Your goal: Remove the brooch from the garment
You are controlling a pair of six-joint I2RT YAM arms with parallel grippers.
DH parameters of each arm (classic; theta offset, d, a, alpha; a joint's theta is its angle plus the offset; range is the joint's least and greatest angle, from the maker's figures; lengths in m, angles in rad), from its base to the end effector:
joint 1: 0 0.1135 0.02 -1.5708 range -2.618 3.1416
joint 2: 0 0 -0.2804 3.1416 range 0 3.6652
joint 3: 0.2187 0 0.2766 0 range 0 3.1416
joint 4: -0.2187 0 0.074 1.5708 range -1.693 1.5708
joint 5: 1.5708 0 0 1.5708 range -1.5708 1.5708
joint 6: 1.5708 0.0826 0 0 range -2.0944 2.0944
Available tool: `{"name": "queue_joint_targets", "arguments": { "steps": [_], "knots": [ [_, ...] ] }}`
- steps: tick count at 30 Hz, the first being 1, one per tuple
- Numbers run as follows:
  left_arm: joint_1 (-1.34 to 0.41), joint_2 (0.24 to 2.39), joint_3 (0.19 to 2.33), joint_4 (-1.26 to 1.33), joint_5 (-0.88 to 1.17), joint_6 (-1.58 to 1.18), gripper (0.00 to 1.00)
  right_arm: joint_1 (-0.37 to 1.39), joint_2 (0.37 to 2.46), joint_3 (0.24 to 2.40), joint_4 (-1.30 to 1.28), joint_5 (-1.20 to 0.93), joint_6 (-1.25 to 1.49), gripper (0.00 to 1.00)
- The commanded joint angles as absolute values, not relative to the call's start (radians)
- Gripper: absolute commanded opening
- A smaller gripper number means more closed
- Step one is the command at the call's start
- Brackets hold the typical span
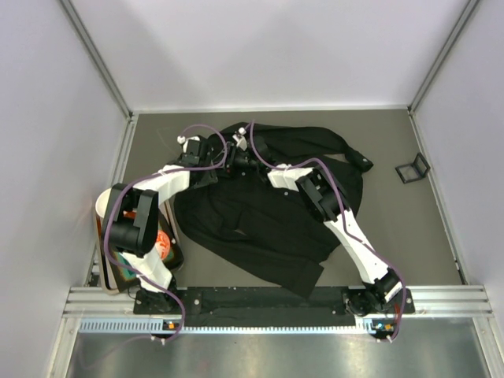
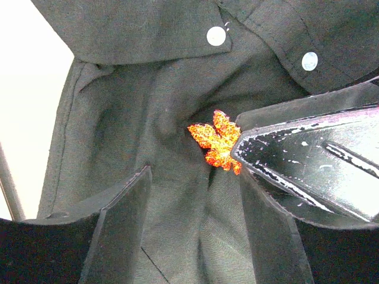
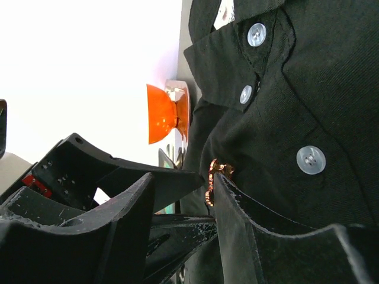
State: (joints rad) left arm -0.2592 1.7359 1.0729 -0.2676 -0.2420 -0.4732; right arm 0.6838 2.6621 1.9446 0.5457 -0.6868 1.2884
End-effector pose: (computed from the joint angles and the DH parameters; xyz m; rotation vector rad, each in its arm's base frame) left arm 0.3994 -0.0854 0.1475 -0.3615 2.4366 -0.0127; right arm 0.4689 0.4497 0.0870 0.0221 2.1987 1.8930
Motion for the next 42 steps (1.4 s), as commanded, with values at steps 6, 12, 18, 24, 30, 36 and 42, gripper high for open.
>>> {"name": "queue_joint_targets", "arguments": {
  "steps": [6,12,18,24,30,36,42],
  "knots": [
    [-0.273,1.71,1.121,-0.124,-0.204,-0.425,0.7,0.752,2.654,1.959,0.667,-0.819,1.33,0.45],
    [-0.281,1.671,1.074,-0.078,-0.16,-0.405,0.79,0.753,2.651,1.934,0.701,-0.815,1.347,0.45],
    [-0.282,1.641,1.029,-0.038,-0.155,-0.396,0.82,0.759,2.649,1.928,0.71,-0.811,1.353,0.45],
    [-0.282,1.698,1.063,-0.049,-0.199,-0.41,0.75,0.761,2.655,1.931,0.696,-0.808,1.35,0.45],
    [-0.282,1.713,1.068,-0.034,-0.225,-0.396,0.53,0.761,2.657,1.937,0.695,-0.813,1.348,0.45],
    [-0.282,1.743,1.089,-0.04,-0.25,-0.387,0.44,0.761,2.655,1.937,0.698,-0.813,1.347,0.45],
    [-0.281,1.761,1.098,-0.047,-0.271,-0.39,0.33,0.761,2.646,1.93,0.683,-0.811,1.332,0.45]
  ]
}}
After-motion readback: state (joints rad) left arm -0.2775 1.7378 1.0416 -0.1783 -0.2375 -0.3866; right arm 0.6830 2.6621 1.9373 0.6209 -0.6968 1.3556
